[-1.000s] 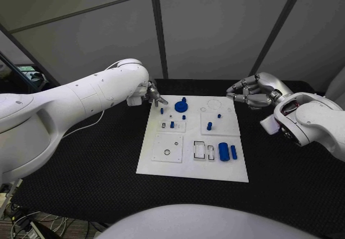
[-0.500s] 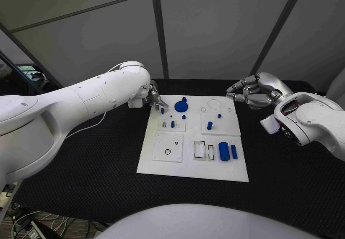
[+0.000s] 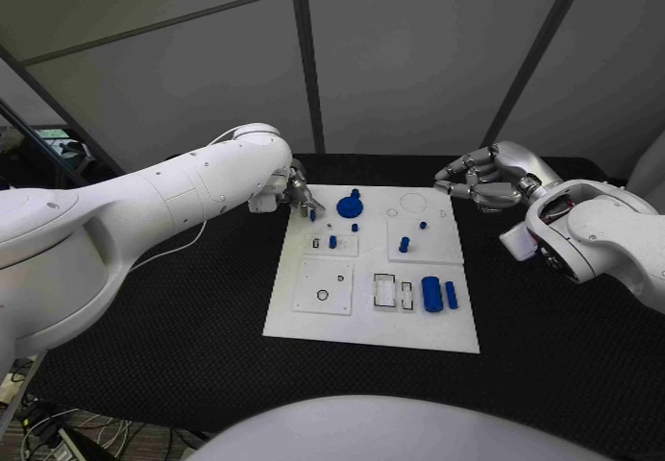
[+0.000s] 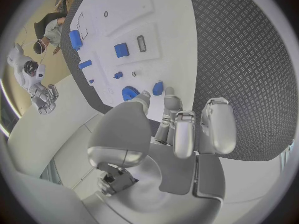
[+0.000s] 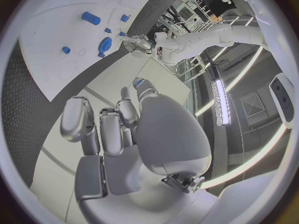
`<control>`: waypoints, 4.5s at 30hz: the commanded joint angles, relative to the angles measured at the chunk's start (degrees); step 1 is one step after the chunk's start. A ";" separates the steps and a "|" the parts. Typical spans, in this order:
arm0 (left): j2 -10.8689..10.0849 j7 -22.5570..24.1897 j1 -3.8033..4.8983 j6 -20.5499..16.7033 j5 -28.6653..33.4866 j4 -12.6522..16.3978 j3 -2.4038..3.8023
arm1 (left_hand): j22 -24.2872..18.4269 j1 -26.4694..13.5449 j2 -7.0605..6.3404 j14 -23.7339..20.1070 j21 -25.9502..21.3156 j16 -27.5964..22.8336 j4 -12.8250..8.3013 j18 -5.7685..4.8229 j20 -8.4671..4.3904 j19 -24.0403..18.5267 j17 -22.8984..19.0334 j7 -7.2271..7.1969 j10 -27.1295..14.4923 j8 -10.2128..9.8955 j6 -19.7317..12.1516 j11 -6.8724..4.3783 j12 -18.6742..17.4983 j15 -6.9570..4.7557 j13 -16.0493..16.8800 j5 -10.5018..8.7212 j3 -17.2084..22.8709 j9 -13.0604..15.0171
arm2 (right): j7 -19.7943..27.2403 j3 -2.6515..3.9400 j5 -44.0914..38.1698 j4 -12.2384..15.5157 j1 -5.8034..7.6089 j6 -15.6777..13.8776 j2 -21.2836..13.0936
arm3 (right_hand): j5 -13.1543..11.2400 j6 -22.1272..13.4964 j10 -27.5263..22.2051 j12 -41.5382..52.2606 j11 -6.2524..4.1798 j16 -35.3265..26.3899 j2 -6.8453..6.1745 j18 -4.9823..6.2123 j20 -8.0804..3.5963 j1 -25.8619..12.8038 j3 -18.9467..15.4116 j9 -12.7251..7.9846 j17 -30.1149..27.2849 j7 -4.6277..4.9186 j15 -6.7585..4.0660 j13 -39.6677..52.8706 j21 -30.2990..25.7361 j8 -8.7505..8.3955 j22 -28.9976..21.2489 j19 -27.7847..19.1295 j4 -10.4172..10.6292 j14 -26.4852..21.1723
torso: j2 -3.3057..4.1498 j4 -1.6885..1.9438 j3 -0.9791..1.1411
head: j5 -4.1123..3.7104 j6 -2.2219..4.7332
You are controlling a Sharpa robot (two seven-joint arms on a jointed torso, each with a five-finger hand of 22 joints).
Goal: Assemble the parts on the task board
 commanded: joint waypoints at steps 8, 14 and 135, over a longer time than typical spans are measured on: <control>0.20 0.50 -0.01 -0.06 -0.25 -0.03 0.03 | 5.04 2.50 1.28 5.78 0.48 0.31 -1.08 -0.96 0.13 1.01 14.69 -0.33 0.21 0.38 1.25 -0.43 0.12 0.07 0.24 0.00 0.17 -0.14 | 0.11 0.02 0.13 0.00 0.07 0.47 0.07 | 0.14 -0.37 -0.05 0.36 0.16 0.12 0.54 0.69 0.19 -0.18 0.22 0.07 4.10 -0.06 0.42 0.07 -0.18 0.08 0.08 0.29 0.23 2.02 | 0.04 0.00 0.01 | -0.15 -0.02; 0.07 0.27 -0.07 0.62 1.22 0.22 0.03 | 5.28 5.81 3.31 5.86 0.68 0.44 -2.84 -1.00 -0.22 1.08 14.87 -0.99 0.99 1.25 1.87 -1.01 0.60 -0.37 1.22 0.03 2.05 0.25 | 0.10 0.03 0.13 -0.09 0.07 0.55 0.13 | 0.14 -0.37 -0.05 0.36 0.16 0.12 0.54 0.69 0.19 -0.18 0.22 0.07 4.10 -0.06 0.42 0.07 -0.18 0.08 0.08 0.29 0.23 2.02 | 0.05 0.06 0.01 | -0.15 -0.07; -14.88 0.75 -4.29 -7.01 -1.02 27.19 -0.26 | 7.38 7.96 -0.67 5.95 2.65 0.58 -8.42 -1.52 -1.88 1.89 15.07 -2.79 5.01 7.78 0.19 -2.78 1.47 -1.99 4.20 -0.80 23.68 8.39 | 0.00 0.03 0.32 -1.28 -0.39 1.96 0.69 | 0.07 -0.33 0.52 1.10 0.07 0.65 0.73 0.39 0.14 -0.13 0.48 0.30 4.75 -0.15 0.34 0.69 0.93 0.24 1.16 1.22 0.39 2.34 | 0.11 0.01 -0.01 | 0.85 -1.49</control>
